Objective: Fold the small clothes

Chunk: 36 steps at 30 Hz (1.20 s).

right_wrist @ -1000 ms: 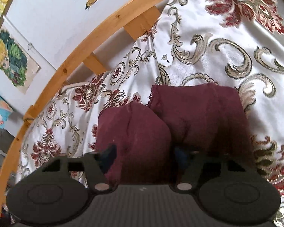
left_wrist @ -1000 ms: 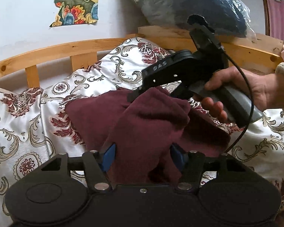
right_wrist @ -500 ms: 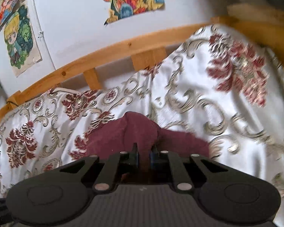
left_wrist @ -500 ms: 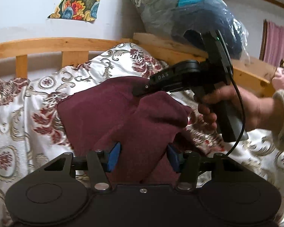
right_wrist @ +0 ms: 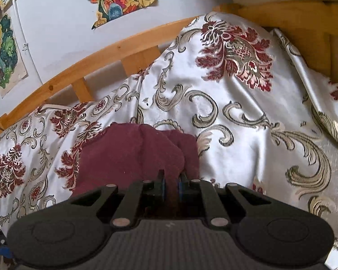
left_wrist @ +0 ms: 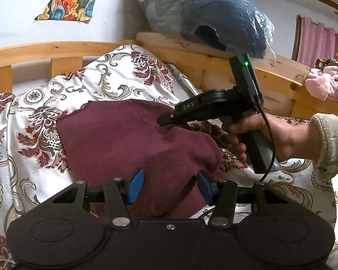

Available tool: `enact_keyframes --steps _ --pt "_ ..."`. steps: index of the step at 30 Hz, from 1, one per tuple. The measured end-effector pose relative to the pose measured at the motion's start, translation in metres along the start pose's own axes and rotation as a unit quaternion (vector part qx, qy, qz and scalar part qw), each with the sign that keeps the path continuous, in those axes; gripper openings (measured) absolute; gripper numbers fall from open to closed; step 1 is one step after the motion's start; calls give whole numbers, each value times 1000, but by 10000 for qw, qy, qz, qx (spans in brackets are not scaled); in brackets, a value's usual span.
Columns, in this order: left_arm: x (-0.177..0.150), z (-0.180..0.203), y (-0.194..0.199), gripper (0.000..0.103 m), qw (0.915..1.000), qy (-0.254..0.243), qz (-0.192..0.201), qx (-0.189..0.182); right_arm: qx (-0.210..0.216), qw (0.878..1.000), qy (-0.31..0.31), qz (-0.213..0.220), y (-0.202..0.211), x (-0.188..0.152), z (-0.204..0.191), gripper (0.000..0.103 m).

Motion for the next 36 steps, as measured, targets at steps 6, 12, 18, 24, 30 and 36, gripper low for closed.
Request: enact_keyframes --steps 6,12,18,24,30,36 --pt "-5 -3 -4 55 9998 103 -146 -116 -96 9999 53 20 5 -6 0 15" --pt "-5 4 -4 67 9998 -80 -142 -87 99 9999 33 -101 18 -11 -4 53" --pt "12 -6 11 81 9990 416 69 -129 288 9992 -247 -115 45 -16 -14 87" --pt "27 -44 28 93 9915 1048 89 765 461 9977 -484 -67 76 -30 -28 103" --pt "11 -83 27 99 9767 1653 -215 1351 350 9990 -257 143 94 -47 -46 103" --pt "-16 -92 13 100 9692 2062 -629 1191 276 9984 402 269 105 -69 -67 82"
Point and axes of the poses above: each gripper's, at about its wrist camera, not at the fingertips, and y roughly against the way its jaws point, z to its right, x to its top, the point moved 9 cm from there along -y, roughly the way its jaws point, and after that the axes turned 10 degrees about -y, right-handed, at the moved point
